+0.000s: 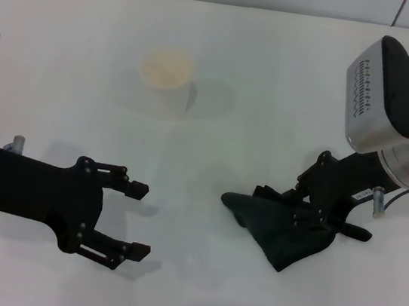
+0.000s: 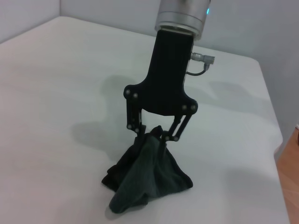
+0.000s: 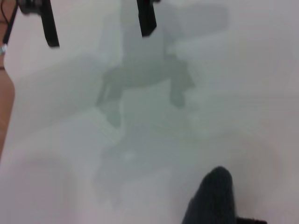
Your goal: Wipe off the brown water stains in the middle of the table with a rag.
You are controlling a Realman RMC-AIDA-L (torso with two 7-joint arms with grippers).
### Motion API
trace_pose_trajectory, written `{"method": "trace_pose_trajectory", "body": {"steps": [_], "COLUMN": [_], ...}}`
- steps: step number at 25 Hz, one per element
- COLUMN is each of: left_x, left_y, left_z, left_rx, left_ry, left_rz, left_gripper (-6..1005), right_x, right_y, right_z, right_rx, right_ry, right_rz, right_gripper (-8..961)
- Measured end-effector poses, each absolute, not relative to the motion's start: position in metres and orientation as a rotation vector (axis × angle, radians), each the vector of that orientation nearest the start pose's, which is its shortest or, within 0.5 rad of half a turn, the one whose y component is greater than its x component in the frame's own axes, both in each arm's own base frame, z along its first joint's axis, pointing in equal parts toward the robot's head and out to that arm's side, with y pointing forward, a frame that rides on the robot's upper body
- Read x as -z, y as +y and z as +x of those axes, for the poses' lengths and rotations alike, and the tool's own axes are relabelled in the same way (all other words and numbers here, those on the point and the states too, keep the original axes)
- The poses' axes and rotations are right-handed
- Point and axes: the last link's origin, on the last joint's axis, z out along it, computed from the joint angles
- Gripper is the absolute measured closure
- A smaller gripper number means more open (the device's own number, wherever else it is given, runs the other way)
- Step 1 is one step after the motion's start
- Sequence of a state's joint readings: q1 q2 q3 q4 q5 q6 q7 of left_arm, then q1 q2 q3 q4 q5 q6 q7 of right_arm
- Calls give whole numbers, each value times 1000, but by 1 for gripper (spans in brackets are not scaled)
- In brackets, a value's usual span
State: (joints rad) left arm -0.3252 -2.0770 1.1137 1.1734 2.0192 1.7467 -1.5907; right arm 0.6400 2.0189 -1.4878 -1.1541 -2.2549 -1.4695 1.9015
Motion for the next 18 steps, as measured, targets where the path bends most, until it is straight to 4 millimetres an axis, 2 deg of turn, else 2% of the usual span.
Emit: {"method": "trace_pose_trajectory", "body": {"steps": [5,9,14,18], "left_x": [-9,-14,-25,-36], "left_y": [277,277,276,270], "left_z": [-236,-240,-251,-263], "left_rx": [320,390,494,562], "left_ry": [-371,-366,-382,-409], "left_rz": [-3090,-3053,-2977,-2903], "left_gripper": [104,104,104,104], "right_x": [25,4,-24,-39], "right_y": [345,343,339,336], "right_z": [169,174,192,206], "right_rx": [201,40,-134,-295], "right_ry": [115,113,134,152], "right_rz": [-3069,-3069,-3035,-3006], "right_gripper": [707,538,299,300]}}
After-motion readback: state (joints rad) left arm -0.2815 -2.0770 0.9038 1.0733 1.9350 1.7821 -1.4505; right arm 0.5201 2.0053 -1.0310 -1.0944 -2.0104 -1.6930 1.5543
